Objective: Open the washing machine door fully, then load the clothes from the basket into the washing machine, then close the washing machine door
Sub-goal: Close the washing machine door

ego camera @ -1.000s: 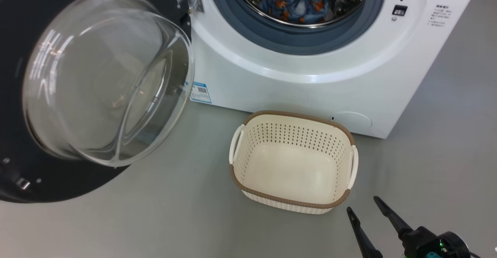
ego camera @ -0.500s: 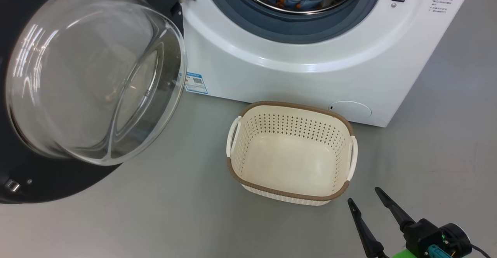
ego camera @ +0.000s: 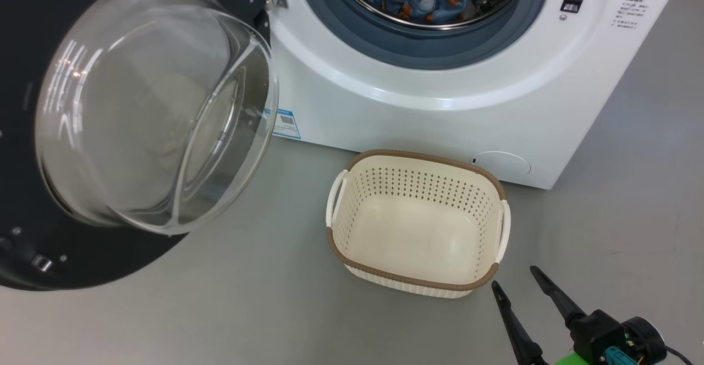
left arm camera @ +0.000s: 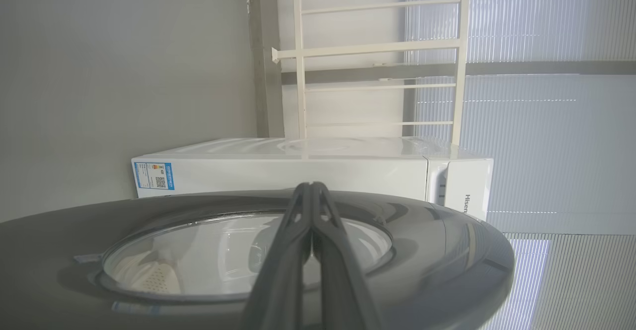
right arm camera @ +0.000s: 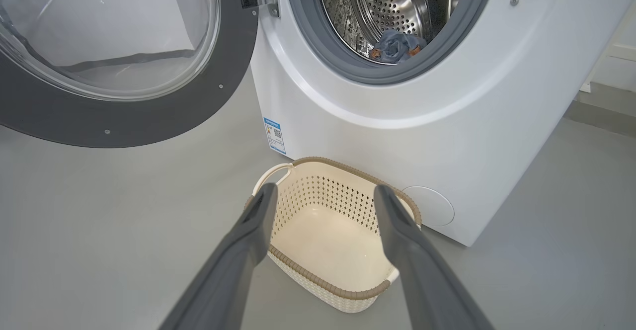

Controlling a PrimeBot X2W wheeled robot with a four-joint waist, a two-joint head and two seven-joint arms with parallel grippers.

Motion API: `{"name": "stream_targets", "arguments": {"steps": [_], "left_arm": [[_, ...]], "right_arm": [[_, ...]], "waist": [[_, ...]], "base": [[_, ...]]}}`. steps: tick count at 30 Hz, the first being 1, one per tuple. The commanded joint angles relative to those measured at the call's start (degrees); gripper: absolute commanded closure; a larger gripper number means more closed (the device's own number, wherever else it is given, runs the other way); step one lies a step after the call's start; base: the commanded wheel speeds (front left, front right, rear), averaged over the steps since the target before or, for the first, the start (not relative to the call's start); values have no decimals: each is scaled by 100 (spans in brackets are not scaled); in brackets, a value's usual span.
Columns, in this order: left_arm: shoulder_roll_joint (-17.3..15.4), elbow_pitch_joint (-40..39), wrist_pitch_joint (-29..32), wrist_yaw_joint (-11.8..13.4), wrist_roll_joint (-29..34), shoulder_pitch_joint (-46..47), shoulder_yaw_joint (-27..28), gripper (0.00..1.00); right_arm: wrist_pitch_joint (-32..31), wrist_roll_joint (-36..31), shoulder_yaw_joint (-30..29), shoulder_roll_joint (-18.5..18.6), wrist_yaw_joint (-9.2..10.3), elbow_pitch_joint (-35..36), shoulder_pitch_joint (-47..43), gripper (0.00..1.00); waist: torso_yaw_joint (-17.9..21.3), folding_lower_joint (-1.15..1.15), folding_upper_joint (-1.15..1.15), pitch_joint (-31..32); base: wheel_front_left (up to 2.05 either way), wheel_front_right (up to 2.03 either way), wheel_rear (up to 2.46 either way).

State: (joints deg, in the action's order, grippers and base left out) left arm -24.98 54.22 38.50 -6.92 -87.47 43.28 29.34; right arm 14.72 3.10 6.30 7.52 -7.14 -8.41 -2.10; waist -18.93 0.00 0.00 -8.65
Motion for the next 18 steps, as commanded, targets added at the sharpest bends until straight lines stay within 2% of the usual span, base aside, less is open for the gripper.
{"name": "stream_targets", "arguments": {"steps": [1, 11, 18], "left_arm": [[-202, -233, 242, -40, -15, -106, -10, 100], [65, -999, 895, 150, -58, -559, -215, 100], [455, -2098, 1095, 555, -180, -1097, -216, 100]], "right_arm": [[28, -9, 107, -7, -35, 109, 186, 0], [28, 21, 53, -176, -35, 96, 98, 0], [28, 57, 5, -289, -35, 114, -21, 0]], "waist": [[-13, 0, 0, 38], [-70, 0, 0, 269], [-46, 0, 0, 472]], "base": [[0, 0, 0], [0, 0, 0], [0, 0, 0]]}}
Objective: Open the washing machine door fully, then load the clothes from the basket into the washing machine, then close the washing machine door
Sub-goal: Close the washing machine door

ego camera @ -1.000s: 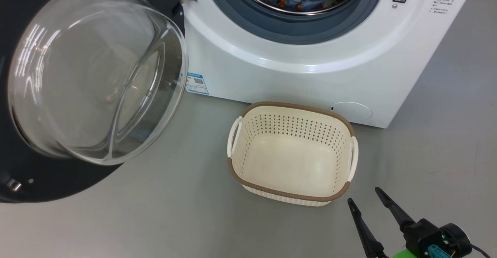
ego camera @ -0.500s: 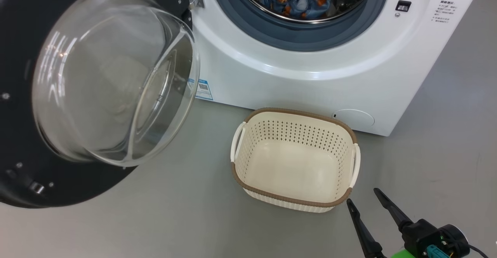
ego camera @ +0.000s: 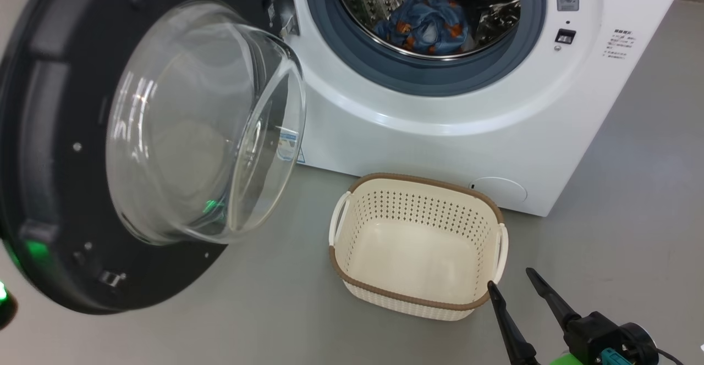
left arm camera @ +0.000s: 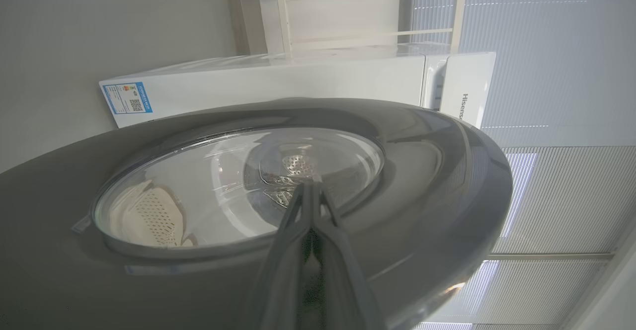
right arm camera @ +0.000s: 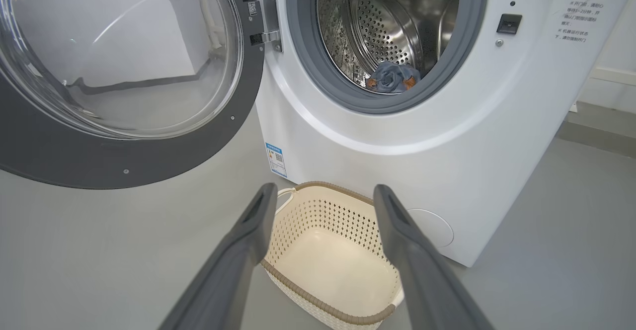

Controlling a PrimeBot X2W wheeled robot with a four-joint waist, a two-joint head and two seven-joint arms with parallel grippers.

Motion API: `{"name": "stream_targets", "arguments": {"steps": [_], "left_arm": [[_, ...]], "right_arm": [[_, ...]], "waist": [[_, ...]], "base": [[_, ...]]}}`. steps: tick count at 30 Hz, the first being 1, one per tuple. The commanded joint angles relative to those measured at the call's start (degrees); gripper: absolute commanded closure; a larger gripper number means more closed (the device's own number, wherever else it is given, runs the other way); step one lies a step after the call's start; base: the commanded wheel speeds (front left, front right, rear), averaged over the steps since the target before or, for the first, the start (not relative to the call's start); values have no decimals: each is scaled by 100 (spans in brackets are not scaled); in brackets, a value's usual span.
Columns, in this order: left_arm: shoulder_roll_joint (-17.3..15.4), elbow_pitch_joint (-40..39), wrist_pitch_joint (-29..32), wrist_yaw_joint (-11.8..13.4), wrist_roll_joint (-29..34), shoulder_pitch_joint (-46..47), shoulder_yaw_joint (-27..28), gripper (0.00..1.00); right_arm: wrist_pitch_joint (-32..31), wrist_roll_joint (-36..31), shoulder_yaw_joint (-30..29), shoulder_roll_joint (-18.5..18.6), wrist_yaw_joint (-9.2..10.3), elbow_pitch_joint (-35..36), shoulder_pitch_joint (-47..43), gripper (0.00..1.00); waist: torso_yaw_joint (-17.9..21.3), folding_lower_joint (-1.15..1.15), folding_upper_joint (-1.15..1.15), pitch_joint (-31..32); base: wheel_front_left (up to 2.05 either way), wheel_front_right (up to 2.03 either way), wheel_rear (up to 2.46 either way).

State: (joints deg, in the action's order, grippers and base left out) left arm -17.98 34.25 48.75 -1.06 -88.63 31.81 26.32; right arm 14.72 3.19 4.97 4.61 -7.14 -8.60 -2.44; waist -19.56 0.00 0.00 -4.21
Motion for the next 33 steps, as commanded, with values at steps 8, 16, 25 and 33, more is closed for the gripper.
{"name": "stream_targets", "arguments": {"steps": [8, 16, 25, 33], "left_arm": [[473, -2063, 431, 559, -207, -942, -118, 100], [1262, -3801, 346, 1078, -196, -1728, -520, 100], [1500, -4586, -117, 1183, -436, -1950, -1469, 100], [1508, -4259, -817, 961, -653, -1615, -2178, 100]], "right_arm": [[28, 122, 89, -132, -35, 180, -67, 0], [28, 224, 60, -170, -35, 183, -134, 0], [28, 304, 84, -172, -35, 196, -111, 0], [28, 312, 106, -172, -35, 185, -86, 0]], "waist": [[213, 0, 0, 155], [449, 0, 0, 218], [800, 0, 0, 234], [1125, 0, 0, 179]], "base": [[0, 0, 0], [0, 0, 0], [0, 0, 0], [0, 0, 0]]}}
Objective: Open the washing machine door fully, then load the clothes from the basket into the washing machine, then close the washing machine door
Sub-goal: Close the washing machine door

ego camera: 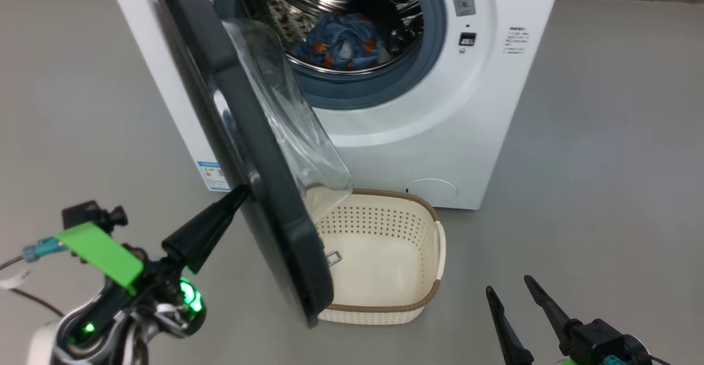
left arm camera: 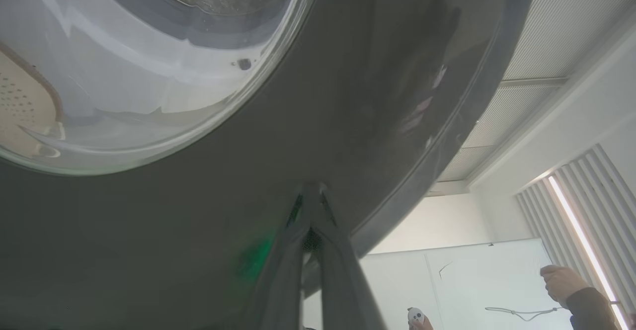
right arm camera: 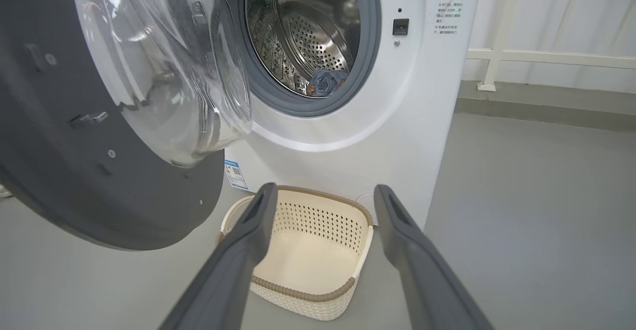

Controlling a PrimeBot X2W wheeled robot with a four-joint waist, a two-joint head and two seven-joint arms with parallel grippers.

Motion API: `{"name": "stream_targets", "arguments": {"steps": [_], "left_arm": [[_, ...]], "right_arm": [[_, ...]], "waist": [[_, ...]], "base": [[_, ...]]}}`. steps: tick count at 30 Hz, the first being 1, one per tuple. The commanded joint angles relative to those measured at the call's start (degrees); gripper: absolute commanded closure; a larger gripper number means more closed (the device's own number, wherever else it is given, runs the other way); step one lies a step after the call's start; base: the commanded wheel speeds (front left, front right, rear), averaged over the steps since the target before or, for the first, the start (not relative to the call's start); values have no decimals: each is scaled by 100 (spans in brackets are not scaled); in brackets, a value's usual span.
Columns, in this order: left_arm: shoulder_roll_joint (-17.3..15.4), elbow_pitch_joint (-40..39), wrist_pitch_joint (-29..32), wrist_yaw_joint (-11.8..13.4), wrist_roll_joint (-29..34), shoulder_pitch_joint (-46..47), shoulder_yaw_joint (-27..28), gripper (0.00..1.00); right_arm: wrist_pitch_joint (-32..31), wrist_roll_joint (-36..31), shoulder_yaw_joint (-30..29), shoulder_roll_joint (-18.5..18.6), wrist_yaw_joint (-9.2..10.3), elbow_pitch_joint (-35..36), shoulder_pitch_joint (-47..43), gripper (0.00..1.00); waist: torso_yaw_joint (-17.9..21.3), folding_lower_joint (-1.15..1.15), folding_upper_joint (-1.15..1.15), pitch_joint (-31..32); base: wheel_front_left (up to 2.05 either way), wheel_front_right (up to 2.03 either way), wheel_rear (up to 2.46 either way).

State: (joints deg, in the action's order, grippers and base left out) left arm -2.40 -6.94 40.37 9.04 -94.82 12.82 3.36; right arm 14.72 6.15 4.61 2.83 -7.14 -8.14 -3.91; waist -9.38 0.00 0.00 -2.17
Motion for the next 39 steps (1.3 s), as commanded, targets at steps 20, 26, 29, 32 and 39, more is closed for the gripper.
{"name": "stream_targets", "arguments": {"steps": [20, 26, 29, 32, 39], "left_arm": [[-48, 2164, -1449, -1238, 230, 1994, -832, 100], [-48, 2928, -1836, -1473, 255, 2546, -899, 100], [-48, 3239, -1982, -1548, 245, 2771, -968, 100], [-48, 3546, -2128, -1611, 174, 3028, -1092, 100], [-48, 3891, -2394, -1647, 252, 3352, -1234, 100]], "right_arm": [[28, -117, 157, 5, -35, 122, 164, 0], [28, -149, 207, 5, -35, 98, 239, 0], [28, -147, 225, 5, -35, 87, 258, 0], [28, -140, 272, 5, -35, 54, 283, 0], [28, -137, 315, 5, -35, 40, 301, 0]], "waist": [[754, 0, 0, -158], [925, 0, 0, -199], [1011, 0, 0, -212], [1120, 0, 0, -226], [1248, 0, 0, -262]], "base": [[0, 0, 0], [0, 0, 0], [0, 0, 0], [0, 0, 0], [0, 0, 0]]}}
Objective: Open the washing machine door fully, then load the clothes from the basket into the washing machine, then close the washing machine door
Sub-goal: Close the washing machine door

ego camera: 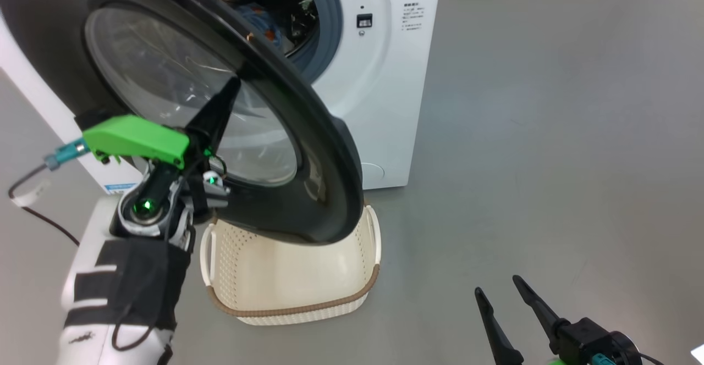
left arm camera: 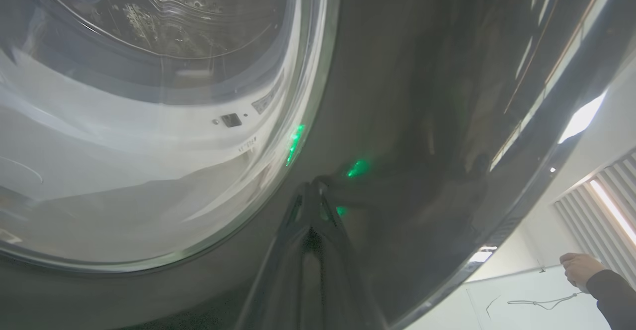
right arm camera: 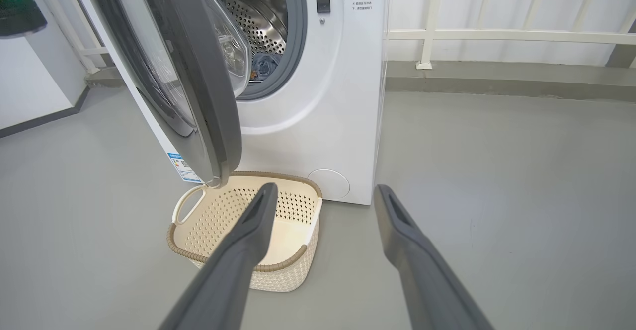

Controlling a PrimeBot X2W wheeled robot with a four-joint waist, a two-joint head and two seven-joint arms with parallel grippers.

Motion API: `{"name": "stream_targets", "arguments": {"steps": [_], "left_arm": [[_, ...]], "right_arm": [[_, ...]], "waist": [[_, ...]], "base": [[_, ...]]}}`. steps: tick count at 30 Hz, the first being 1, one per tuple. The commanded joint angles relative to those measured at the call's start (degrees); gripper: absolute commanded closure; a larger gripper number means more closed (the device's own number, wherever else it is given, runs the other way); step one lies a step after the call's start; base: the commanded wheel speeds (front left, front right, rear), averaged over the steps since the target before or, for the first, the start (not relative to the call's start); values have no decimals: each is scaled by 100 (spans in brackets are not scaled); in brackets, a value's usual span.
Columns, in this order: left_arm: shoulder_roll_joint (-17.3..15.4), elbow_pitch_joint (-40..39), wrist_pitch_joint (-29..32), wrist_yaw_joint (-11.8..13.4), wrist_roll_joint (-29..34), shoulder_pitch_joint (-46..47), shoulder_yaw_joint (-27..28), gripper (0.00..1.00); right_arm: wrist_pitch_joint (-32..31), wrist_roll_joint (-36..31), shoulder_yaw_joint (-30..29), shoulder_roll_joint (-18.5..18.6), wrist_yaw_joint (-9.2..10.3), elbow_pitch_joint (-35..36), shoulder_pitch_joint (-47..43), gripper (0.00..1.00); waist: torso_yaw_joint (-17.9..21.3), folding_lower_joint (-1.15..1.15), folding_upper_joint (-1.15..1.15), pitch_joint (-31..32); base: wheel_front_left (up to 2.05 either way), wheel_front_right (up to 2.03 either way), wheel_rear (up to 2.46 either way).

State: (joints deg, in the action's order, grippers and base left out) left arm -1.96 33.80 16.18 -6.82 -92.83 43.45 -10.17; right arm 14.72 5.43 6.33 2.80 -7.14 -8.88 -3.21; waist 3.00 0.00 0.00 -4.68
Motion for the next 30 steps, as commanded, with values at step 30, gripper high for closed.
{"name": "stream_targets", "arguments": {"steps": [30], "left_arm": [[-452, 325, -924, -67, 1057, 376, -375, 82]], "right_arm": [[28, -7, 103, 8, -35, 63, 269, 0]], "waist": [[-24, 0, 0, 61]], "base": [[0, 0, 0]]}}
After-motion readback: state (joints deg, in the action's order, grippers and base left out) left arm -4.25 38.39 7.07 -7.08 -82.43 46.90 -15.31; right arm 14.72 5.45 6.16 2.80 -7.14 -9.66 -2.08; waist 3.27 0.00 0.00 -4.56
